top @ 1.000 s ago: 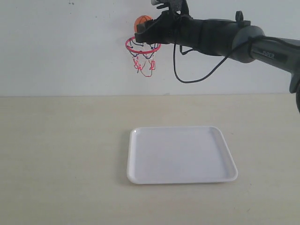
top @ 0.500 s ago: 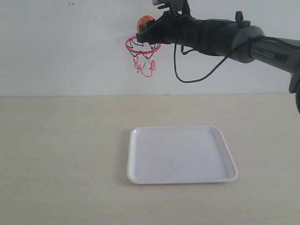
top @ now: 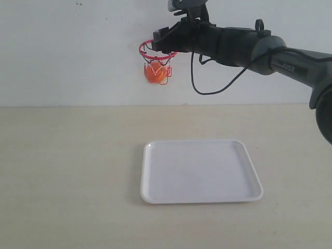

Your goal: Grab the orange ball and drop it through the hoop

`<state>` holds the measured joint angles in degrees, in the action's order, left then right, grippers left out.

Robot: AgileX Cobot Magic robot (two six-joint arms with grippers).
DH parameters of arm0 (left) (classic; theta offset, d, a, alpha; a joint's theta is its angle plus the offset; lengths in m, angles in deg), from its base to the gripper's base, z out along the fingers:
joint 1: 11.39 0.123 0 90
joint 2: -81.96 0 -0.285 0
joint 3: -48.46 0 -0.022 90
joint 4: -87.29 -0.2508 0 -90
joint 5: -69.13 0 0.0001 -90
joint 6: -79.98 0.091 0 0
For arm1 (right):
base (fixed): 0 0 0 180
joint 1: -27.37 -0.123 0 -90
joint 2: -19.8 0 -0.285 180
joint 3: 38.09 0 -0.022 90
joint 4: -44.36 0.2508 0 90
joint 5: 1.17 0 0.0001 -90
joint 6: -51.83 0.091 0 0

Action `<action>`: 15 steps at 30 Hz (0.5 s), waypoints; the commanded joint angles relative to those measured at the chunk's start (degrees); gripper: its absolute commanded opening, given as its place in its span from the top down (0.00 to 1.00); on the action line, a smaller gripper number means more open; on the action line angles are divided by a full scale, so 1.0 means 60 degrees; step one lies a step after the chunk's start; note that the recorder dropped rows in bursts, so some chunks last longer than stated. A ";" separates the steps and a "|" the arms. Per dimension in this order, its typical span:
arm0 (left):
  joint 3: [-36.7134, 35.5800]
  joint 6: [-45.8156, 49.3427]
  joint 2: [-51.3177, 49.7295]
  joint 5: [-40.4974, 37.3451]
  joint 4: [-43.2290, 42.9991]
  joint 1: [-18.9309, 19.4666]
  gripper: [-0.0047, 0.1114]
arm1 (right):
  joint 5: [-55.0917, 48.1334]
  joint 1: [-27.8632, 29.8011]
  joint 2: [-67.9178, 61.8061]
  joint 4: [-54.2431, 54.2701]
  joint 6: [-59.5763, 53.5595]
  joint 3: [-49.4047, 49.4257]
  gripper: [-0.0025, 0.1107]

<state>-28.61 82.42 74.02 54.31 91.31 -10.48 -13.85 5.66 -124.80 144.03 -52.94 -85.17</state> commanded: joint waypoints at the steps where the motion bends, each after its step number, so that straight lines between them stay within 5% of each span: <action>1: -0.0024 0.0043 0.0025 0.0038 0.0089 0.0029 0.92 | -0.0069 0.0002 0.0070 0.0047 0.0246 -0.0057 0.39; 5: -0.0024 0.0043 0.0025 0.0038 0.0089 0.0029 0.92 | 0.0364 0.0002 0.0423 0.0047 0.1141 -0.0057 0.42; 8: -0.0024 0.0043 0.0025 0.0038 0.0089 0.0029 0.92 | 0.1521 0.0002 0.0859 0.0047 0.1208 -0.0057 0.60; 12: -0.0024 0.0043 0.0025 0.0038 0.0089 0.0029 0.92 | 0.3710 0.0002 0.1294 0.0047 0.1512 -0.0057 0.98; 15: -0.0024 0.0043 0.0025 0.0038 0.0089 0.0029 0.92 | 0.5658 -0.0022 0.1392 0.0047 0.1135 0.0114 0.98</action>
<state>-28.61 82.42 74.02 54.31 91.31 -10.48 9.71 5.66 -117.45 143.92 -44.46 -85.30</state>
